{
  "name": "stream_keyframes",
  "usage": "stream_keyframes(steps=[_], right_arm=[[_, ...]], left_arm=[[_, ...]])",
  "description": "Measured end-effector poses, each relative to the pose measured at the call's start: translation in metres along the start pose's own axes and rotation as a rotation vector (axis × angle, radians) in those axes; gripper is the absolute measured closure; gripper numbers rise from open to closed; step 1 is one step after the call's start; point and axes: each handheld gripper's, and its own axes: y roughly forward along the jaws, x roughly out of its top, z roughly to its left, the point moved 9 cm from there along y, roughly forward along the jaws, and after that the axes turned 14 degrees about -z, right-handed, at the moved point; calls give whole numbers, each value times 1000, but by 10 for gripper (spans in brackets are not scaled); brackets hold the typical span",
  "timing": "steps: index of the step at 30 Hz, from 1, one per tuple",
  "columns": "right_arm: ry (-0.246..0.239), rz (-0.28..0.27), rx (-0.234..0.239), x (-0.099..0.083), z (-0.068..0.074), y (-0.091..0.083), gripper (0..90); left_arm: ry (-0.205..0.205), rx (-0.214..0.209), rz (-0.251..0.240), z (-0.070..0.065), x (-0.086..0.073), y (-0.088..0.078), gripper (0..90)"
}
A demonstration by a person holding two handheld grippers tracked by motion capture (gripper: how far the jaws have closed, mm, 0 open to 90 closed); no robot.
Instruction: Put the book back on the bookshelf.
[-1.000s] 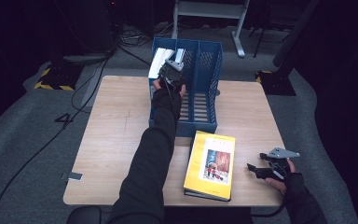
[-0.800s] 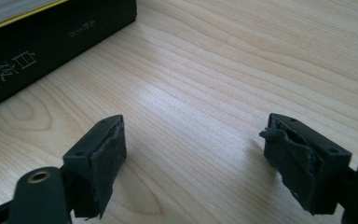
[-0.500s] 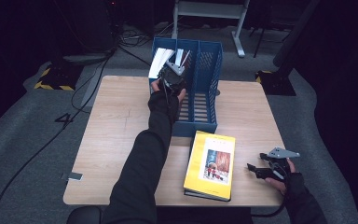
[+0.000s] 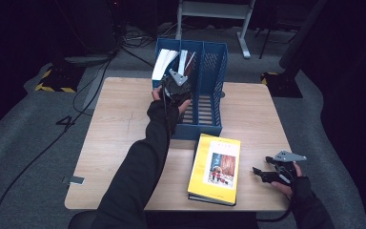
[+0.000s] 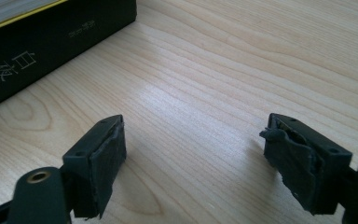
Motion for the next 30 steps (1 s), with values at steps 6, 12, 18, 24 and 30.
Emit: stream_keyframes(steps=[6,12,18,24,30], right_arm=[[0,0,-1,0,0,0,210],[1,0,-1,0,0,0,210],[1,0,-3,0,0,0,210],[1,0,-3,0,0,0,209],[2,0,-3,0,0,0,209]], left_arm=[[17,-50,12,-4,-4,-12,426],[39,-107,23,-9,-9,-24,393],[62,-157,35,-12,-17,-37,383],[95,-232,49,-21,-25,-52,360],[153,-292,87,-30,-41,-65,346]])
